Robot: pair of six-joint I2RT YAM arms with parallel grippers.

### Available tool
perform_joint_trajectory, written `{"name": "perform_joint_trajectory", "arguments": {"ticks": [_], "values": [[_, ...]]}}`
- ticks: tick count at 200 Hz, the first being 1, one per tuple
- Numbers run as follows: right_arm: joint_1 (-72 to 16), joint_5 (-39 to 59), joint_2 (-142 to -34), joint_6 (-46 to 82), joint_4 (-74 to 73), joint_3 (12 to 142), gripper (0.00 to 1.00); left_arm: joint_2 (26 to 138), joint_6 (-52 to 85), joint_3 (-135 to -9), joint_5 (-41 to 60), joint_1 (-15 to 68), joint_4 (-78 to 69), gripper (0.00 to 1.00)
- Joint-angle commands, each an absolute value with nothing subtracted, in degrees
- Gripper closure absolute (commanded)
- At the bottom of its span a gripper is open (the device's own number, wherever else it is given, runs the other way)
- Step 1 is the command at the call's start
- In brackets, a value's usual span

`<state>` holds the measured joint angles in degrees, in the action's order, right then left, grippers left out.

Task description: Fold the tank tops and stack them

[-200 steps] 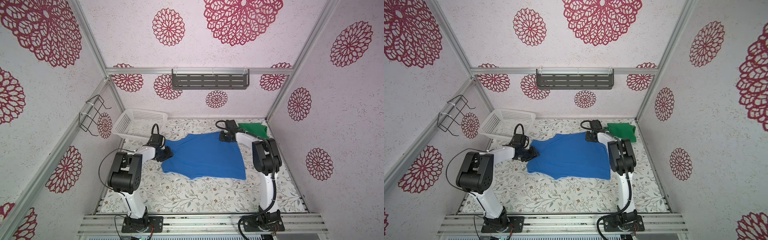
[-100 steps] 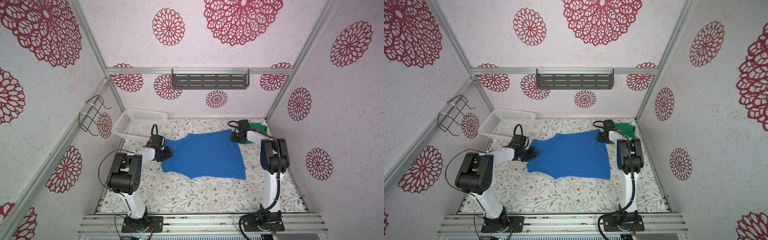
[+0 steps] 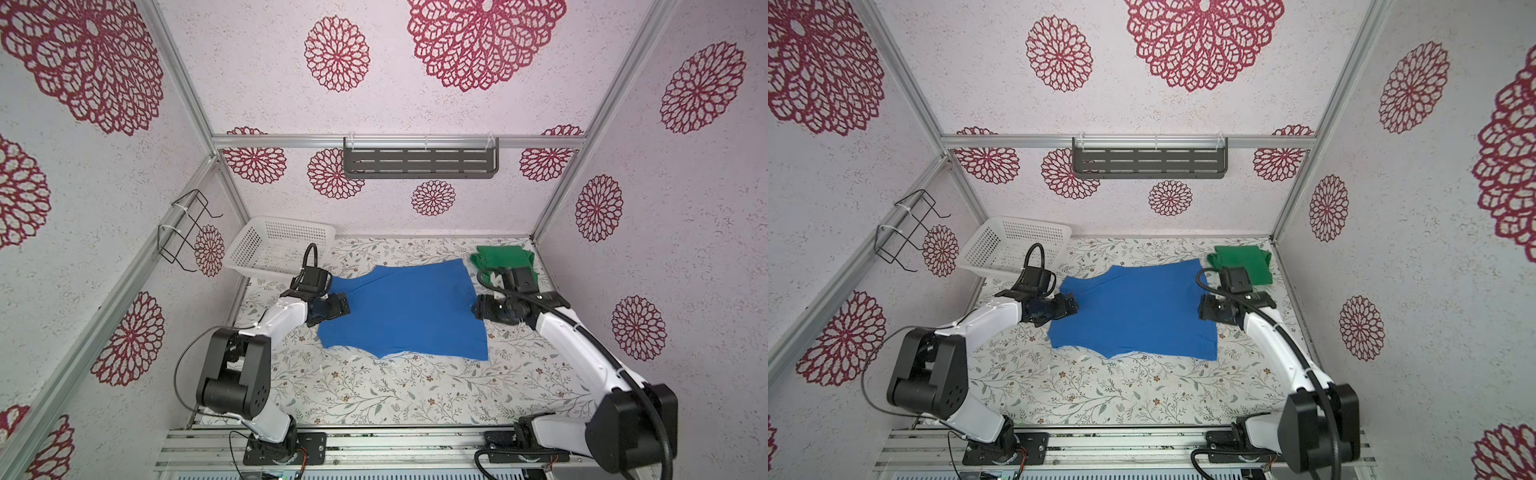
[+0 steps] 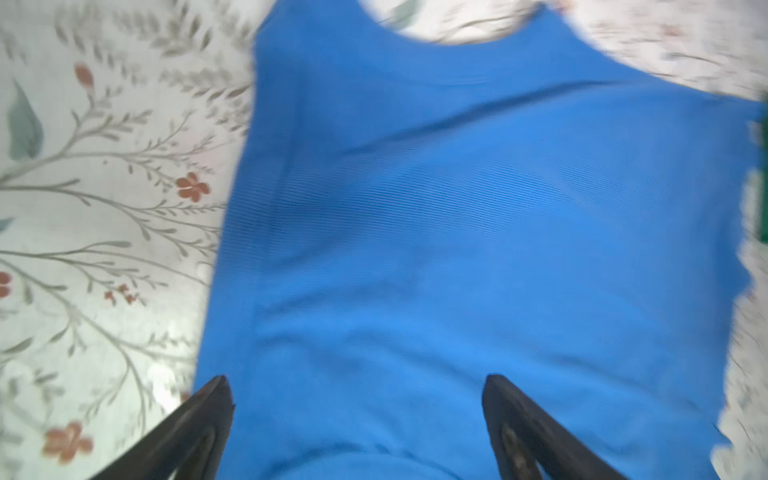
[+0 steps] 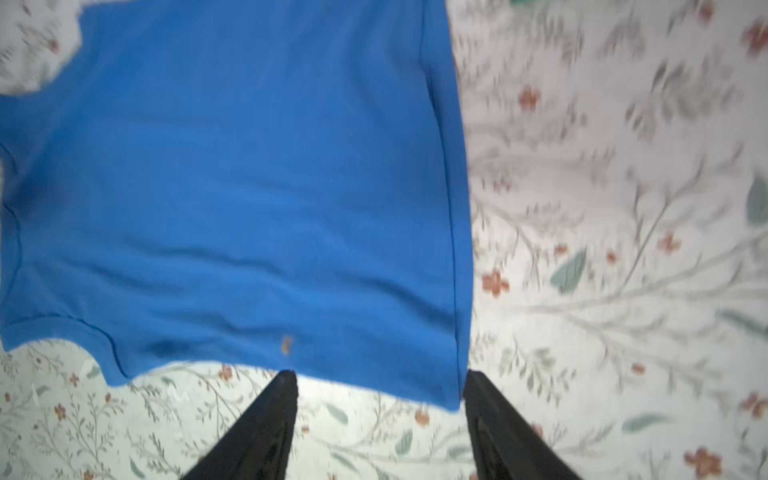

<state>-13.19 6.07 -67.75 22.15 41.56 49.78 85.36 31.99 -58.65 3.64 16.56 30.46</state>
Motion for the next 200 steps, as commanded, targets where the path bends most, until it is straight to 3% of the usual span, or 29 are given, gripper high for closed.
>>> {"name": "perform_joint_trajectory", "arguments": {"ticks": [1,15,40,57,93,181,200], "values": [[-13.7,6.2,-62.1,27.5,49.1,46.1,0.4,78.7,33.6,-59.2,-0.7,20.7,41.1,0.07],[-13.4,6.0,-60.4,27.8,49.4,43.9,0.48,74.2,37.6,-56.1,0.5,23.3,41.9,0.16],[-12.5,8.3,-61.4,28.0,45.0,40.7,0.64,68.4,49.7,-45.6,9.3,29.0,31.6,0.44],[-11.8,9.1,-62.3,28.5,41.1,38.8,0.65,68.5,57.5,-40.2,10.4,33.8,23.5,0.53],[-10.3,8.9,-62.0,29.2,37.9,36.7,0.54,73.8,66.4,-35.7,10.2,39.9,12.6,0.53],[-9.0,10.3,-60.5,30.8,33.0,32.5,0.55,83.4,68.5,-38.1,6.5,41.7,8.3,0.52],[-8.9,9.6,-60.2,30.8,33.5,32.8,0.57,84.6,68.5,-38.6,6.0,41.7,9.1,0.57]]}}
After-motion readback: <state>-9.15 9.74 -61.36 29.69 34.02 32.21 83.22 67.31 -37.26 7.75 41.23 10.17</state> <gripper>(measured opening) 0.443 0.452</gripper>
